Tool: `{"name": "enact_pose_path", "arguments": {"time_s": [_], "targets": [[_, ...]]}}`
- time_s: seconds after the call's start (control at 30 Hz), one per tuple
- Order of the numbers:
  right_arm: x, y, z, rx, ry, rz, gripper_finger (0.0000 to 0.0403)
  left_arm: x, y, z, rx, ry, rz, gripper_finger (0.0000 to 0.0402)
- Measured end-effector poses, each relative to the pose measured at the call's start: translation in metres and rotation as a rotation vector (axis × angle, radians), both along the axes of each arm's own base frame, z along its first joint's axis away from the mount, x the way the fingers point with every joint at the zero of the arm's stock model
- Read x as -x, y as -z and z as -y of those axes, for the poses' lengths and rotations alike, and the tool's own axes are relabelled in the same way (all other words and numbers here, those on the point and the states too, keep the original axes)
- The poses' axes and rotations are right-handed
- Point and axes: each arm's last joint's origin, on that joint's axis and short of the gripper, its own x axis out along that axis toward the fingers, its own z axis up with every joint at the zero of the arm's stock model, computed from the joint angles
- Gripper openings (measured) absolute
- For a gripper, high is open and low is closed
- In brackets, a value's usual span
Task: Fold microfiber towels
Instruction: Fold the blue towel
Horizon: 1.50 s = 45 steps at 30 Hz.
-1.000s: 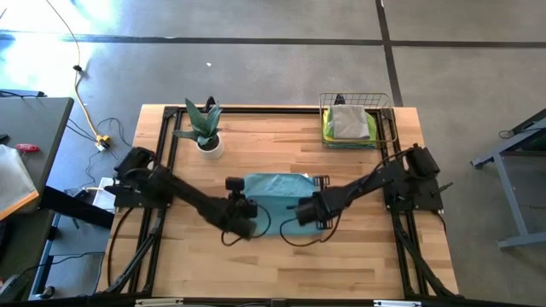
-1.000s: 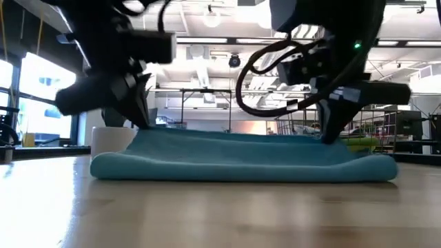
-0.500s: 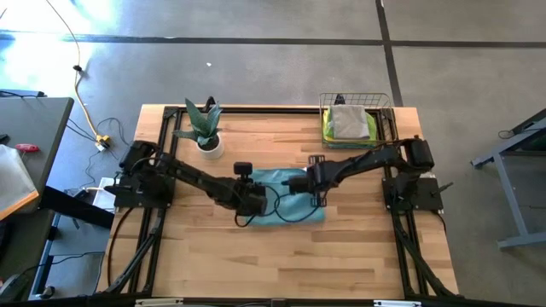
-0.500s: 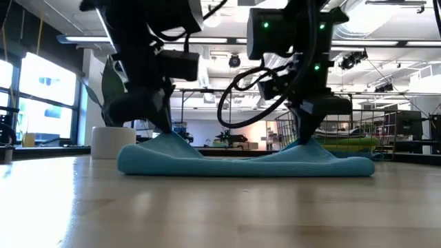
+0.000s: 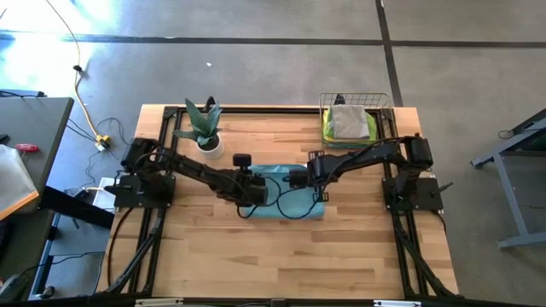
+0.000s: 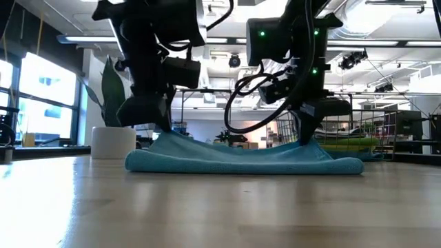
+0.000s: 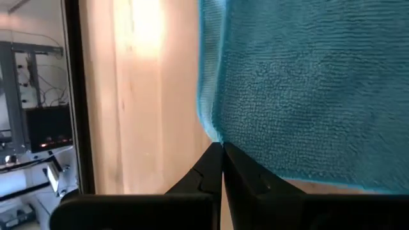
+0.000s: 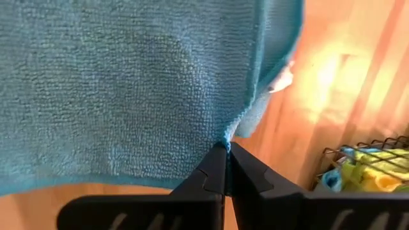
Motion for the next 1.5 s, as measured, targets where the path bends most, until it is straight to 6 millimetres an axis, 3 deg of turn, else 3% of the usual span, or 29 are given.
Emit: {"name": "enact_pose_path", "arguments": {"time_s": [0.4,0.83,1.03,1.27,1.37,1.5], "targets": [[-0.003,-0.001,0.049,0.008,0.059,0.051,0.0000,0.000,0.001,-0.044,-0.019,-0.128,0.023,0.0000],[-0.007,0.000,0.066,-0.102,0.105,0.135,0.0002,0.001,0.005,-0.065,0.094,-0.163,0.037,0.0000],[-0.007,0.000,0.068,-0.103,0.112,0.141,0.0060,-0.001,0.011,-0.069,0.079,-0.166,0.030,0.0022],[0.000,-0.001,0.067,-0.114,0.146,0.072,0.0153,-0.001,0.017,-0.069,0.037,-0.155,-0.022,0.0092],[0.006,-0.007,0.067,-0.120,0.207,0.028,0.0165,0.006,0.013,-0.071,-0.070,-0.191,-0.075,0.0115],[0.015,-0.024,0.065,-0.120,0.264,0.035,0.0161,0.016,-0.008,-0.072,-0.261,-0.265,-0.078,0.0123]]}}
